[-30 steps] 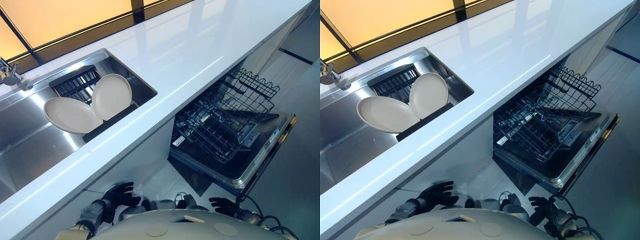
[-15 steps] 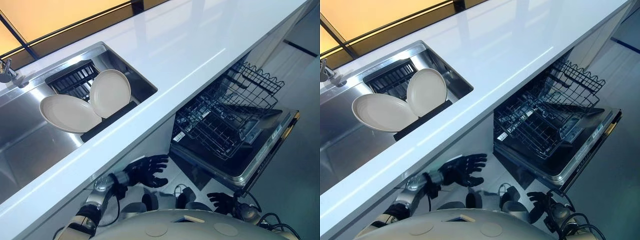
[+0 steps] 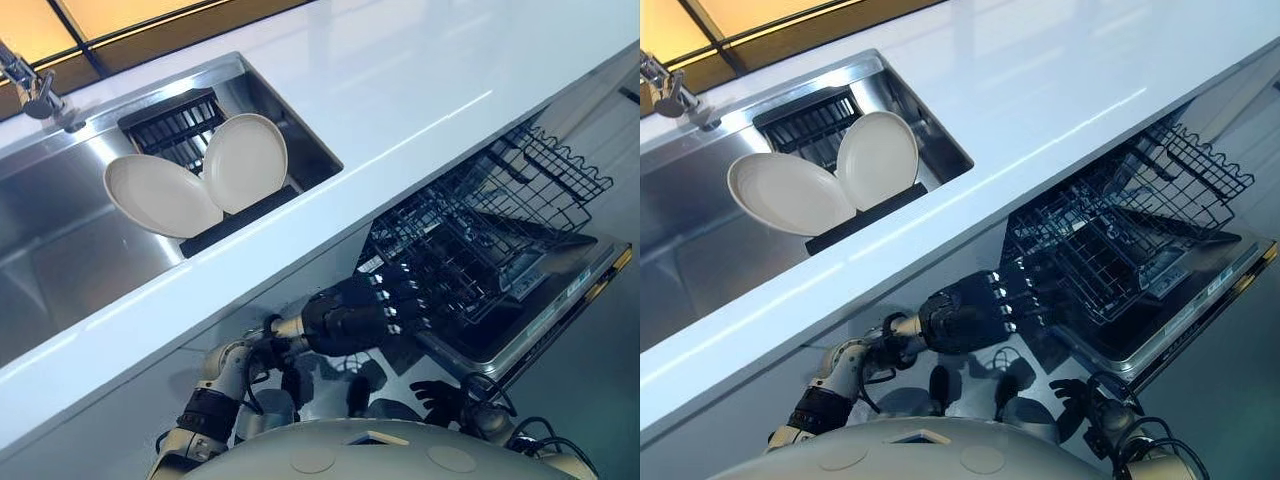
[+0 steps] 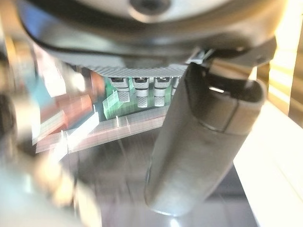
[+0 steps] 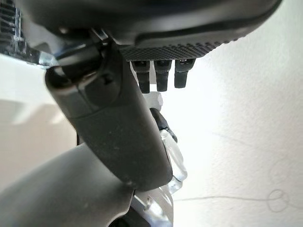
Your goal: Pick up plates and place into dishwasher.
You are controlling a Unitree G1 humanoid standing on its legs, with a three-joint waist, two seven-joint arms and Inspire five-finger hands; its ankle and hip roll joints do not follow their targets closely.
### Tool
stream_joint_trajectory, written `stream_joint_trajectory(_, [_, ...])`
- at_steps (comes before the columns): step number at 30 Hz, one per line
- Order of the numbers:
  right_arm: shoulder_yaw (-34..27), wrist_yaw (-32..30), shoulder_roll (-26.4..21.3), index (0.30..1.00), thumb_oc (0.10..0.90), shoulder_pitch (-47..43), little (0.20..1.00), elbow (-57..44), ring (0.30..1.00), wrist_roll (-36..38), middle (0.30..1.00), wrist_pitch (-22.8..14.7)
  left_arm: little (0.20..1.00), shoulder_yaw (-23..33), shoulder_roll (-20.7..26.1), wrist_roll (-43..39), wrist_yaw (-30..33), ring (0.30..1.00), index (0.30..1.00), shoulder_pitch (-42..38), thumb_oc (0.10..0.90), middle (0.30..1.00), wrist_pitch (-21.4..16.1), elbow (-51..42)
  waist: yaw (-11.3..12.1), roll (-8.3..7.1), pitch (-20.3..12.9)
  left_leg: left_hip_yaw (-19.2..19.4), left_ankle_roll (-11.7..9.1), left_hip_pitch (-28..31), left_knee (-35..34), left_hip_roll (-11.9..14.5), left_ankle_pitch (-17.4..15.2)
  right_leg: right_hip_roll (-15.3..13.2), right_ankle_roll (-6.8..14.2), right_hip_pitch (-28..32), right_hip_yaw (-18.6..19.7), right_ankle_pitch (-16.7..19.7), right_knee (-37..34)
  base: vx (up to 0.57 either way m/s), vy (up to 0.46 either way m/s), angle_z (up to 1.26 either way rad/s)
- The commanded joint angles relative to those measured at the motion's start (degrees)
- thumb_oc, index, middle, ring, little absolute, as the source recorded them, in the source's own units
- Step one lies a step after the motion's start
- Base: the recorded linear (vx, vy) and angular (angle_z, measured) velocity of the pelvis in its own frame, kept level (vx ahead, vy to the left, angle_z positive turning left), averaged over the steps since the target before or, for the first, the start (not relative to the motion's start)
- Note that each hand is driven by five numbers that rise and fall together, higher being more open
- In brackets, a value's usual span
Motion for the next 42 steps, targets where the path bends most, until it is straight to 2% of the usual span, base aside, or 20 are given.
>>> stream_joint_trajectory(1, [1.75,-1.45,2.06,0.900,0.800,-3.91,0.900,1.69,0.900,6.24,0.900,-4.27,0.900,-2.25,-3.59,-29.42,7.51,0.900,0.900,-6.10,0.800,0.900,-3.93,-15.22,1.74,-0.76,-1.32,0.76,-0.72,-3.99,3.44,-0.29,-4.49,2.26,-1.07,-3.16,-1.89,-4.96,6.03,-0.03,-0.100,0.21])
stream_joint_trajectory(3, [2.55,-2.12,2.61,0.900,0.800,-3.73,0.900,1.96,0.900,7.27,0.900,-4.19,0.900,-3.10,-2.27,-37.28,11.68,0.900,0.900,-7.72,0.800,0.900,-8.31,-19.57,1.85,-0.86,-1.51,0.18,-1.11,-4.27,3.75,-0.33,-4.55,2.29,-1.00,-2.93,-2.31,-5.04,5.88,-0.01,-0.057,0.24])
stream_joint_trajectory(4, [3.03,-2.43,2.87,0.900,0.800,-3.60,0.900,2.04,0.900,7.82,0.900,-4.21,0.900,-3.34,-1.48,-39.26,13.49,0.900,0.900,-8.42,0.800,0.900,-11.86,-21.48,1.87,-0.85,-1.63,-0.07,-1.28,-4.30,3.74,-0.37,-4.52,2.35,-0.99,-2.77,-2.47,-5.09,5.77,0.00,-0.038,0.26])
stream_joint_trajectory(5, [3.37,-2.70,3.18,0.900,0.800,-3.52,0.900,2.13,0.900,8.23,0.900,-4.23,0.900,-3.36,-0.89,-38.11,14.53,0.900,0.900,-9.08,0.800,0.900,-16.86,-23.02,1.87,-0.82,-1.77,-0.25,-1.40,-4.34,3.71,-0.40,-4.47,2.39,-1.00,-2.67,-2.58,-5.16,5.68,-0.01,-0.028,0.21])
stream_joint_trajectory(7, [3.74,-2.98,3.51,0.900,0.800,-3.31,0.900,1.84,0.900,8.67,0.900,-4.03,0.900,-3.49,-0.22,-35.22,16.57,0.900,0.900,-9.88,0.800,0.900,-24.36,-24.49,1.73,-0.64,-2.03,-0.52,-1.63,-4.43,3.73,-0.50,-4.45,2.41,-0.99,-2.63,-2.62,-5.33,5.67,-0.01,-0.002,0.10])
stream_joint_trajectory(11, [3.04,-3.52,3.47,0.900,0.800,-2.03,0.900,0.73,0.900,8.42,0.900,-3.91,0.900,1.42,2.86,-16.92,24.32,0.900,0.900,-9.92,0.800,0.900,-46.83,-23.45,1.63,0.11,-2.14,-1.01,-1.74,-4.21,3.42,-0.96,-3.98,2.30,-1.03,-2.31,-2.39,-5.51,5.53,0.00,0.037,0.04])
stream_joint_trajectory(12, [2.65,-3.79,3.39,0.900,0.800,-1.49,0.900,0.72,0.900,8.29,0.900,-4.26,0.900,3.24,3.21,-11.87,24.82,0.900,0.900,-9.32,0.800,0.900,-51.25,-22.94,1.70,0.33,-2.20,-1.19,-1.69,-4.10,3.29,-1.18,-3.85,2.29,-1.10,-2.21,-2.33,-5.61,5.54,0.02,0.071,0.02])
stream_joint_trajectory(13, [2.30,-3.98,3.30,0.900,0.800,-1.05,0.900,0.72,0.900,8.10,0.900,-4.52,0.900,5.14,3.98,-9.09,25.97,0.900,0.900,-8.92,0.800,0.900,-54.03,-22.71,1.76,0.50,-2.31,-1.30,-1.66,-4.02,3.16,-1.33,-3.73,2.27,-1.14,-2.16,-2.26,-5.69,5.55,0.03,0.094,0.02])
stream_joint_trajectory(16, [0.59,-4.76,3.30,0.900,0.800,0.84,0.900,0.15,0.900,6.64,0.900,-4.77,0.900,14.06,8.46,11.39,34.21,0.900,0.900,-7.52,0.800,0.900,-69.73,-22.49,2.04,1.06,-2.78,-1.71,-1.60,-3.66,2.60,-1.80,-3.44,2.17,-1.21,-1.98,-1.96,-6.15,5.66,0.05,0.098,0.02])
stream_joint_trajectory(17, [-0.25,-5.00,3.28,0.900,0.800,1.51,0.900,0.24,0.900,5.88,0.900,-4.94,0.900,17.82,10.86,23.81,41.52,0.900,0.900,-7.41,0.800,0.900,-76.42,-22.45,2.14,1.29,-3.11,-2.02,-1.55,-3.43,2.31,-1.98,-3.37,2.16,-1.15,-1.91,-1.83,-6.39,5.77,0.08,0.089,0.01])
stream_joint_trajectory(18, [-0.64,-5.21,3.31,0.900,0.800,1.94,0.900,0.33,0.900,5.35,0.900,-5.04,0.900,20.33,12.62,33.49,46.79,0.900,0.900,-7.46,0.800,0.900,-80.19,-22.03,2.16,1.44,-3.30,-2.18,-1.48,-2.95,2.02,-2.13,-3.52,2.21,-1.15,-1.71,-1.57,-6.76,5.93,0.09,0.099,0.03])
stream_joint_trajectory(19, [-0.94,-5.47,3.34,0.900,0.800,2.26,0.900,0.52,0.900,4.80,0.900,-5.13,0.900,22.51,14.14,43.08,51.67,0.900,0.900,-7.79,0.800,0.900,-81.26,-21.41,1.99,1.58,-3.86,-2.38,-1.36,-2.98,1.74,-2.29,-3.38,2.25,-1.14,-1.97,-1.40,-6.82,5.96,0.10,0.104,0.04])
stream_joint_trajectory(21, [-1.15,-5.64,3.09,0.900,0.800,2.77,0.900,0.76,0.900,3.74,0.900,-5.21,0.900,25.21,18.36,56.06,60.82,0.900,0.900,-9.35,0.800,0.900,-79.20,-19.04,1.38,1.97,-4.94,-2.26,-1.15,-2.35,0.93,-2.44,-3.33,2.39,-1.05,-2.12,-0.81,-7.08,6.12,0.12,0.127,0.02])
stream_joint_trajectory(22, [-0.90,-5.64,2.85,0.900,0.800,2.98,0.900,0.53,0.900,3.38,0.900,-4.93,0.900,26.11,22.79,65.70,67.83,0.900,0.900,-11.25,0.800,0.900,-74.67,-16.85,0.60,2.40,-5.69,-1.67,-0.89,-1.73,0.40,-2.48,-3.38,2.40,-0.87,-2.20,-0.26,-7.15,6.21,0.12,0.119,-0.04])
stream_joint_trajectory(24, [-0.78,-5.50,2.73,0.900,0.800,3.08,0.900,0.19,0.900,3.11,0.900,-4.65,0.900,26.48,26.17,71.47,71.42,0.900,0.900,-12.72,0.800,0.900,-71.28,-14.84,-0.08,2.70,-6.16,-1.09,-0.66,-1.24,0.09,-2.51,-3.45,2.36,-0.68,-2.23,0.26,-7.10,6.23,0.13,0.125,-0.08])
stream_joint_trajectory(25, [-0.42,-5.16,2.59,0.900,0.800,3.16,0.900,-0.22,0.900,2.83,0.900,-4.19,0.900,26.39,30.36,75.26,73.13,0.900,0.900,-14.82,0.800,0.900,-66.60,-11.52,-1.07,3.09,-6.65,-0.09,-0.30,-0.53,-0.19,-2.52,-3.63,2.25,-0.41,-2.13,1.04,-6.95,6.14,0.14,0.133,-0.11])
stream_joint_trajectory(29, [-0.48,-4.30,2.11,0.900,0.800,3.38,0.900,-1.06,0.900,2.56,0.900,-3.23,0.900,25.33,37.20,84.21,74.91,0.900,0.900,-17.74,0.800,0.900,-60.92,-6.25,-2.77,3.90,-7.28,1.65,0.51,0.74,-0.84,-2.73,-4.16,2.00,0.16,-2.07,2.53,-6.66,6.02,0.13,0.141,-0.30])
stream_joint_trajectory(33, [-1.01,-3.12,1.31,0.900,0.800,3.99,0.900,-1.88,0.900,2.59,0.900,-2.16,0.900,24.56,44.59,84.84,73.74,0.900,0.900,-20.10,0.800,0.900,-57.99,0.30,-4.52,4.88,-7.65,3.41,1.57,1.78,-1.59,-3.13,-4.75,1.63,0.95,-2.21,3.87,-6.18,5.99,0.12,0.148,-0.35])
stream_joint_trajectory(39, [-1.40,-2.35,0.34,0.900,0.800,4.92,0.900,-3.98,0.900,3.31,0.900,-0.60,0.900,21.85,51.39,86.41,70.01,0.900,0.900,-23.64,0.800,0.900,-57.28,7.96,-6.31,5.39,-7.33,5.43,3.26,2.54,-1.46,-3.76,-5.79,1.08,2.34,-2.99,5.66,-5.39,6.56,0.10,0.109,-0.23])
stream_joint_trajectory(42, [-1.66,-2.21,-0.44,0.900,0.800,5.10,0.900,-5.10,0.900,4.12,0.900,-0.47,0.900,18.30,55.14,93.02,67.58,0.900,0.900,-26.26,0.800,0.900,-58.14,10.72,-7.16,5.57,-6.97,6.33,4.14,2.75,-1.28,-4.09,-6.23,0.82,3.10,-3.70,6.39,-4.95,7.25,0.08,0.100,-0.14])
